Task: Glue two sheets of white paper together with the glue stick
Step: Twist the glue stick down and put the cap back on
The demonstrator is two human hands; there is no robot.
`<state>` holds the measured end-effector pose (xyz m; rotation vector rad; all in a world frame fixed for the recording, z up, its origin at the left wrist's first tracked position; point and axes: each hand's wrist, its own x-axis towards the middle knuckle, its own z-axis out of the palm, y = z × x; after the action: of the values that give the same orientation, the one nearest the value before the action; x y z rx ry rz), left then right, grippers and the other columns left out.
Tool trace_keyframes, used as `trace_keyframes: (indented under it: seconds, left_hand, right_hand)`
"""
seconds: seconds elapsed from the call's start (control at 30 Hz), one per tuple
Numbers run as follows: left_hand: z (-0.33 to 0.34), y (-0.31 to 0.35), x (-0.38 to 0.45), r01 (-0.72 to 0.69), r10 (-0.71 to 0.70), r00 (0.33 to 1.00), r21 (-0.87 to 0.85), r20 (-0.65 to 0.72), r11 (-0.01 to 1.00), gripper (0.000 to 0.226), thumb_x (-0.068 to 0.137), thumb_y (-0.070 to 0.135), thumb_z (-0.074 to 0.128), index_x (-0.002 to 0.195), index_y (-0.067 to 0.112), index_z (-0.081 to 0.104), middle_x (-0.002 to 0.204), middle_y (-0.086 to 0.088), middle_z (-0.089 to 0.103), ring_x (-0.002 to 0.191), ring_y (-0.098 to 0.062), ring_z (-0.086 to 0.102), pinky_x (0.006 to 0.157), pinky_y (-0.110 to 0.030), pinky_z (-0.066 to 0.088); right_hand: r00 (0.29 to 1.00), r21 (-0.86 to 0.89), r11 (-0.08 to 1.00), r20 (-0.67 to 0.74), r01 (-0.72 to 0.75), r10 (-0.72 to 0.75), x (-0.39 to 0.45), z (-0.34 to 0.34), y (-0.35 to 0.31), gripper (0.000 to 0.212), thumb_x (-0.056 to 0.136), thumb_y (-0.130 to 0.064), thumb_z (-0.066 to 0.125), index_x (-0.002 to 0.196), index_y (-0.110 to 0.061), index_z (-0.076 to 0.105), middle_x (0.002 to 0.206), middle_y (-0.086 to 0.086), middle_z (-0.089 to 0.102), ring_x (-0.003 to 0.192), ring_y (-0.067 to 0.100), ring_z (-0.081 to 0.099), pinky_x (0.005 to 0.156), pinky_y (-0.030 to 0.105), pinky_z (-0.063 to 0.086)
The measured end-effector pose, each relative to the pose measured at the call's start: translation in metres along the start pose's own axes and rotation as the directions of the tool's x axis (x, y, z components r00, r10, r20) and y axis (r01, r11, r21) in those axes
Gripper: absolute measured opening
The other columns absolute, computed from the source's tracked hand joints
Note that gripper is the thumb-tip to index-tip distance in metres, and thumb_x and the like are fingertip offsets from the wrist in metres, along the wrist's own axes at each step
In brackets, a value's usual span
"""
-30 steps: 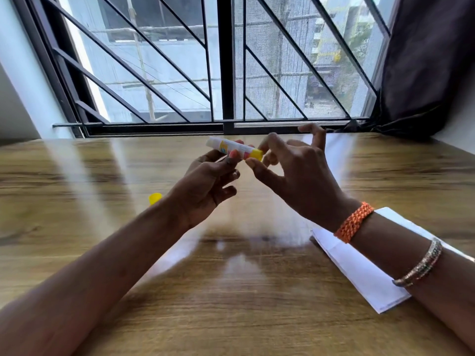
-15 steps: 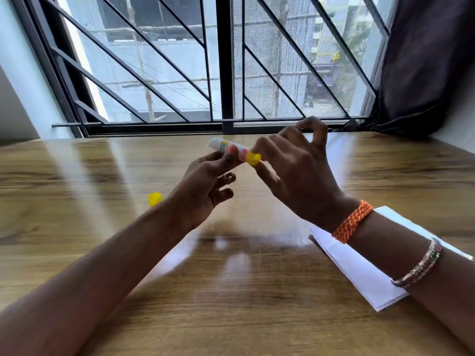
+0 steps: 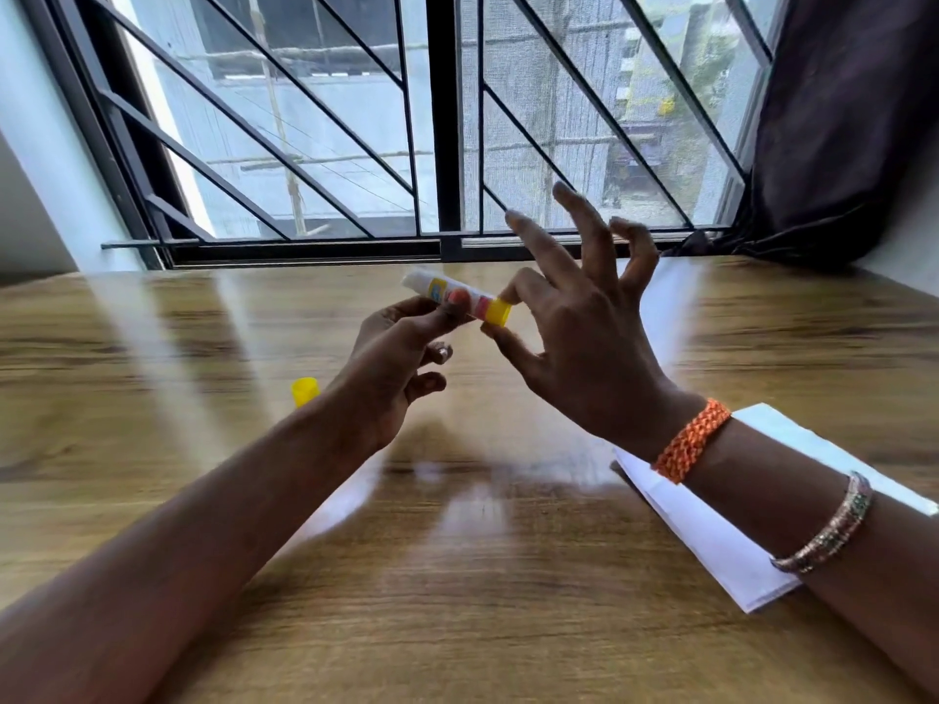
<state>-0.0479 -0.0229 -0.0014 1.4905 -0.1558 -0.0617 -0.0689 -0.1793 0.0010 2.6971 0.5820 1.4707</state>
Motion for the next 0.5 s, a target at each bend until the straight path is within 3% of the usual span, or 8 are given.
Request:
trace_keyframes:
  seconds: [0.17,0.27,0.4,0.5]
  left_hand:
    - [0.004,0.001,-0.002,-0.005,0.005,1.000,0.004,-0.013,1.000,0.017,0.078,0.036,0.065,0.086,0.021,0.069,0.098,0.005,0.063,0.058,-0.007,0.039,0.053,-0.022,0.032]
    - [0.004,0.000,-0.002,-0.001,0.001,1.000,-0.007,-0.008,1.000,0.014,0.079,0.032,0.065,0.088,0.021,0.067,0.099,0.003,0.059,0.058,-0.006,0.039,0.051,-0.019,0.033]
    - [0.003,-0.002,-0.001,-0.006,0.007,1.000,-0.031,0.011,1.000,0.007,0.082,0.024,0.064,0.088,0.025,0.067,0.084,0.007,0.057,0.059,-0.006,0.041,0.053,-0.022,0.035]
    - [0.002,-0.003,0.000,-0.007,0.007,1.000,-0.014,0.020,1.000,0.009,0.083,0.021,0.063,0.087,0.028,0.068,0.097,0.003,0.059,0.062,-0.007,0.041,0.055,-0.021,0.035]
  right_hand:
    - [0.998,-0.084,0.996,-0.058,0.028,-0.033,-0.001,-0.001,-0.001,0.011,0.082,-0.023,0.059,0.088,-0.015,0.054,0.137,0.007,0.053,0.135,0.032,0.037,0.103,0.046,0.017]
    - [0.999,0.013,0.999,0.015,-0.051,0.051,0.000,0.000,0.000,0.022,0.077,-0.030,0.064,0.091,-0.016,0.056,0.131,0.007,0.055,0.132,0.032,0.038,0.099,0.043,0.017]
    - [0.983,0.184,0.970,0.119,-0.161,0.140,-0.001,0.007,0.003,0.028,0.081,-0.045,0.057,0.090,-0.020,0.060,0.125,0.003,0.056,0.130,0.027,0.037,0.097,0.037,0.013]
    - [0.976,0.233,0.957,0.177,-0.170,0.130,-0.003,0.013,0.004,0.034,0.086,-0.050,0.047,0.094,-0.021,0.063,0.126,0.002,0.056,0.131,0.024,0.033,0.096,0.036,0.011]
